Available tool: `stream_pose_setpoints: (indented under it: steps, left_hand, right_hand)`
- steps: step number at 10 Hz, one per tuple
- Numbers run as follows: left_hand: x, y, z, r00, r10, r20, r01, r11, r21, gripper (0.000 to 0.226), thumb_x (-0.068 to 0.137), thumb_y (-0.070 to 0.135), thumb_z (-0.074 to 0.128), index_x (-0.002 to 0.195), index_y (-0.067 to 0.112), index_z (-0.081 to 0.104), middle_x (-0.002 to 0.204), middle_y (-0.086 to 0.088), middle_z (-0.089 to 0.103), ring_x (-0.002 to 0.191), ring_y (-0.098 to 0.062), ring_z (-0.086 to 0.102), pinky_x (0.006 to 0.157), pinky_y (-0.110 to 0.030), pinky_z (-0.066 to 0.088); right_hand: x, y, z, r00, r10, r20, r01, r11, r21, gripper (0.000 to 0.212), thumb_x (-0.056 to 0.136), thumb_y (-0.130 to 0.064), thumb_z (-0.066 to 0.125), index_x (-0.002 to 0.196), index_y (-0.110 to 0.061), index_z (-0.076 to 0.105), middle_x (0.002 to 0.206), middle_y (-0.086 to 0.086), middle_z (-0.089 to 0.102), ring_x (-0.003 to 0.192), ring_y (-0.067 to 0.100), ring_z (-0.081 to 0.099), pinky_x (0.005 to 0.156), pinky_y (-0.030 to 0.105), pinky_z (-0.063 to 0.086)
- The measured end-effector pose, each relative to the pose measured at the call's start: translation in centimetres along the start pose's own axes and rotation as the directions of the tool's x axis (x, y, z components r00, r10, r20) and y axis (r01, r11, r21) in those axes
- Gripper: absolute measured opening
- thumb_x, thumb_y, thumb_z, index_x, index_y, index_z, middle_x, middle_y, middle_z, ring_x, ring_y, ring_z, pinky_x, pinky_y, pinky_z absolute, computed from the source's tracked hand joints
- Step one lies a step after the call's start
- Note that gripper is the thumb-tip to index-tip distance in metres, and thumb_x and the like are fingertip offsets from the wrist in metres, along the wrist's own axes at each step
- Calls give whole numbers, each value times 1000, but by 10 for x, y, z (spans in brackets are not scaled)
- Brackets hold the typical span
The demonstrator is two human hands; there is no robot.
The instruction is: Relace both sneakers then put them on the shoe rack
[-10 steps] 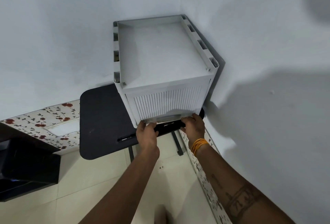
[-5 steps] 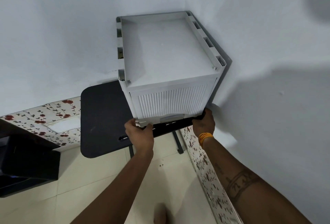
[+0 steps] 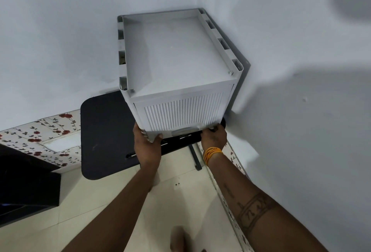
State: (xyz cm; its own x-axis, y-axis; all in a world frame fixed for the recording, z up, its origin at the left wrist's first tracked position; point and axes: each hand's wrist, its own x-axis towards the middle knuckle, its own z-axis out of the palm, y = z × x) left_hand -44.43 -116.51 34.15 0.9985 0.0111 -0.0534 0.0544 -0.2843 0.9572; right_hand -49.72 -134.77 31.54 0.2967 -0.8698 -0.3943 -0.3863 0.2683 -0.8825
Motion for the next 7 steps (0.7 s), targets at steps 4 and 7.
stream_pose_setpoints:
  steps: [4, 7]
  left_hand:
    - [3, -12, -6, 1000, -10, 17, 10, 1000, 11, 83, 85, 3, 81, 152, 29, 40, 136, 9, 60, 124, -10, 59, 101, -33, 54]
    - [-44, 16, -35, 999, -40, 30, 43, 995, -91, 22, 96, 22, 73, 116, 26, 66, 105, 5, 73, 99, -12, 70, 98, -46, 59]
  right_hand:
    - [-22, 0, -1, 998, -7, 66, 6, 1000, 6, 29, 84, -16, 67, 113, -20, 70, 106, 2, 72, 103, 27, 69, 97, 43, 56]
    - [-83, -33, -28, 876, -193, 443, 151, 980, 129, 9, 93, -14, 67, 88, -18, 73, 87, 6, 77, 85, 27, 75, 75, 44, 64]
